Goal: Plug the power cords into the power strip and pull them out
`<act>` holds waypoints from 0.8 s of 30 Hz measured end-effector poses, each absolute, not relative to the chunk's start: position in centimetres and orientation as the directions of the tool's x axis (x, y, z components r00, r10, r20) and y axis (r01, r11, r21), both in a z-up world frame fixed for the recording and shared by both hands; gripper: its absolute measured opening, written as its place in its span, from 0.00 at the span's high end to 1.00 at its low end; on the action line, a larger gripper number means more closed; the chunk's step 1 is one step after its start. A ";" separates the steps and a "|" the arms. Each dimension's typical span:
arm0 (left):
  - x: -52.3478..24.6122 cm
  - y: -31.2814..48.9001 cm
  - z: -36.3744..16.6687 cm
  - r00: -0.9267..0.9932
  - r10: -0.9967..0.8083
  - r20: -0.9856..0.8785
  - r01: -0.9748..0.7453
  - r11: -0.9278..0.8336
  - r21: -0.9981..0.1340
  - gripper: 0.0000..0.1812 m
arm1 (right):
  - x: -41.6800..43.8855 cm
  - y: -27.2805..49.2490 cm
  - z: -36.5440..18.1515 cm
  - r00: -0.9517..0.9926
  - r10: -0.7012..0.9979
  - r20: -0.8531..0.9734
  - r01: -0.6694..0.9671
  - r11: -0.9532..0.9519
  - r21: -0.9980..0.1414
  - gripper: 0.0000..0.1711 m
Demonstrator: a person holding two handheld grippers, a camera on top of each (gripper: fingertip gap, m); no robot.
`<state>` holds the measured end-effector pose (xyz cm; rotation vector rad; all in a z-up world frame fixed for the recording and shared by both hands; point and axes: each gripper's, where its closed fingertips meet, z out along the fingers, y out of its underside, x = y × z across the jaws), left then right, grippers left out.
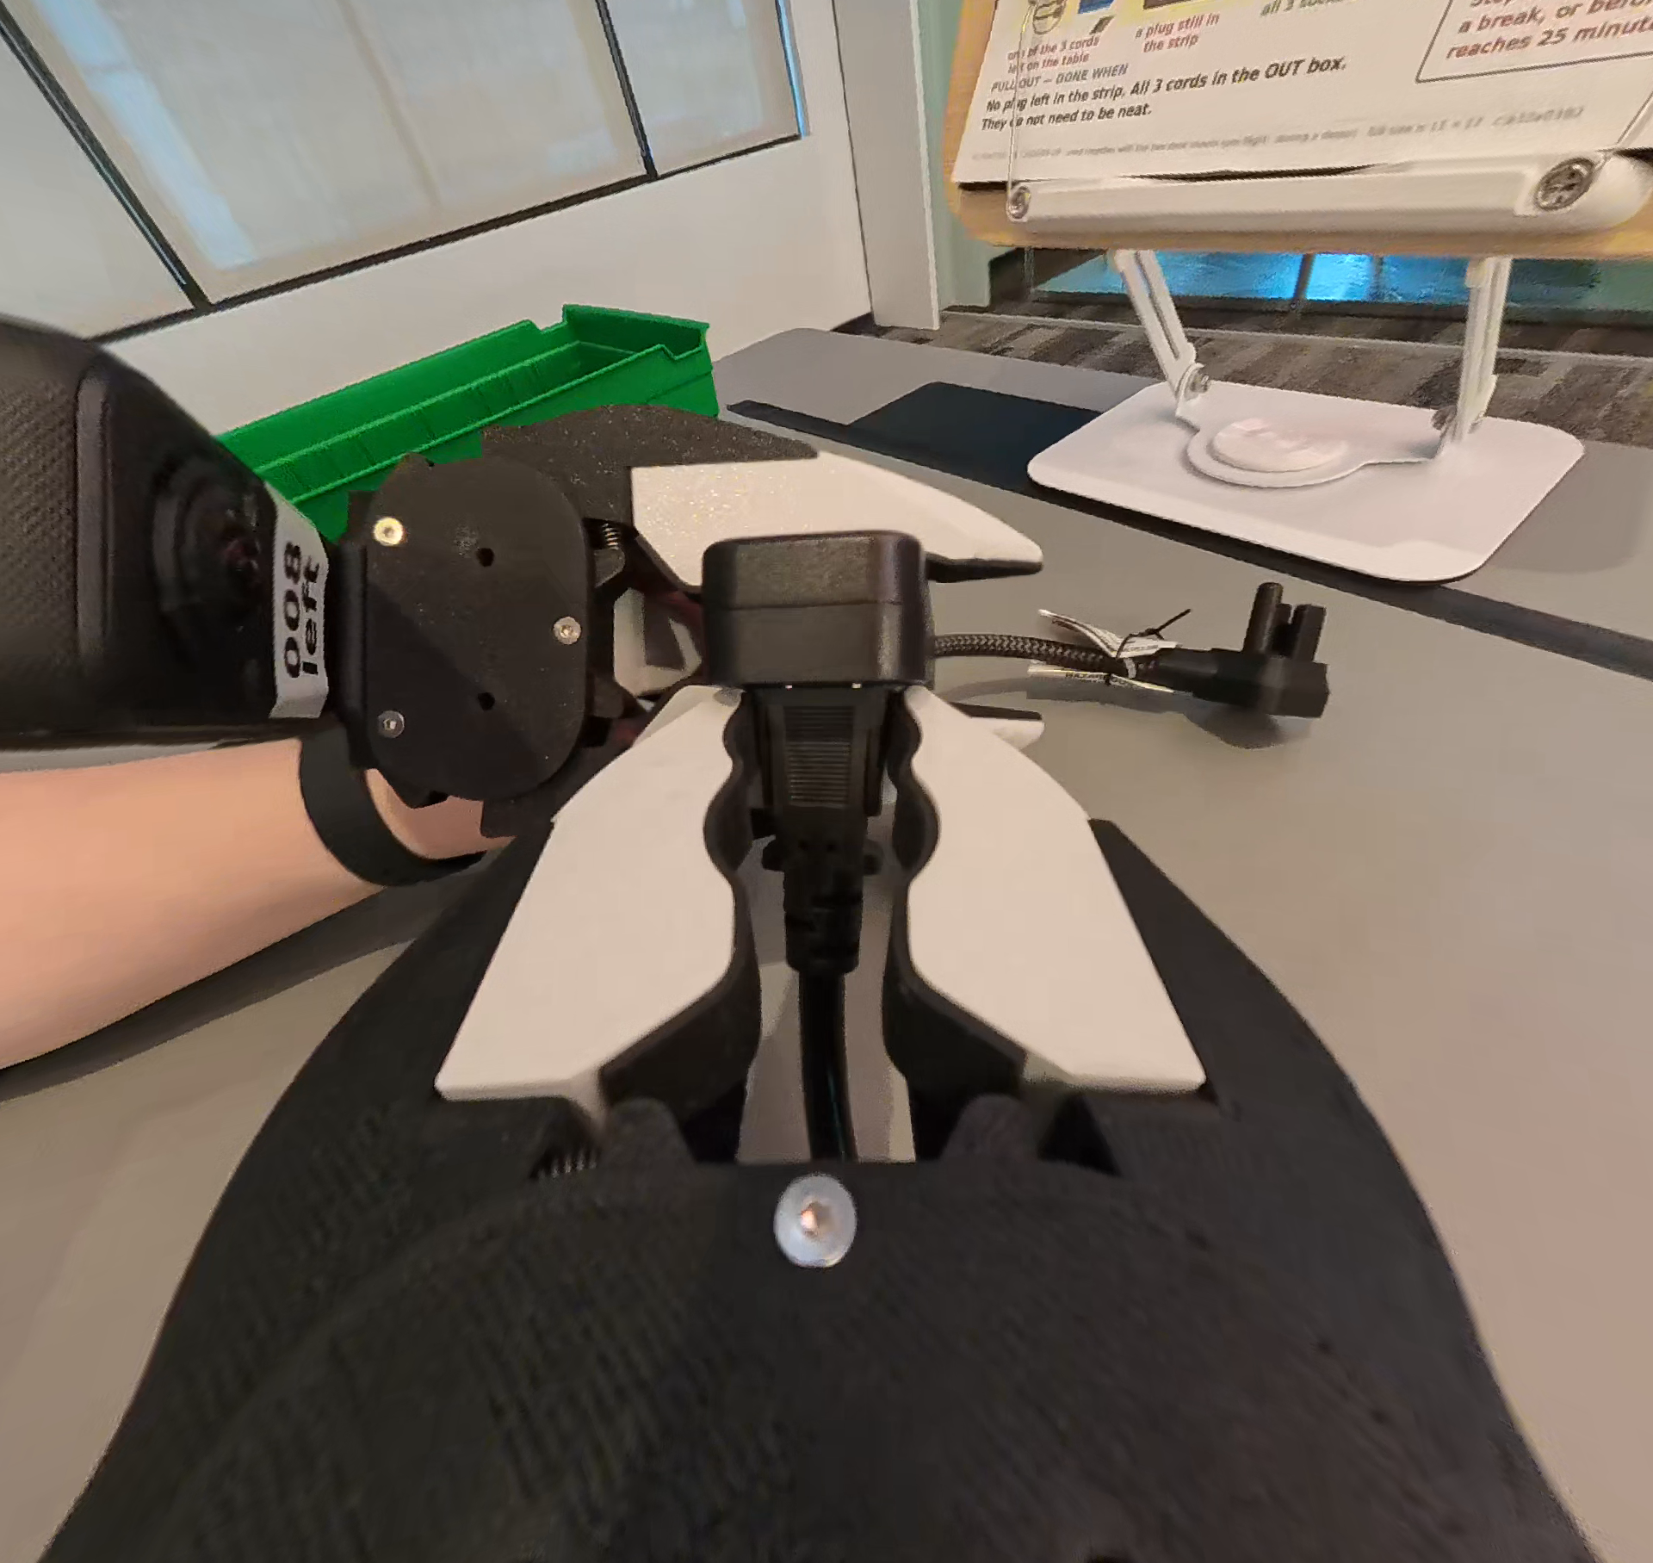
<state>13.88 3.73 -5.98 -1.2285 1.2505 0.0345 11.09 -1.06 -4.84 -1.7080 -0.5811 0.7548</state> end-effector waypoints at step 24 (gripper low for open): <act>14.2 2.7 -4.4 0.349 -0.699 -0.624 -0.577 0.364 -0.731 0.82 | 11.2 -1.8 -2.5 0.653 0.753 -0.077 0.038 -0.134 -0.990 0.83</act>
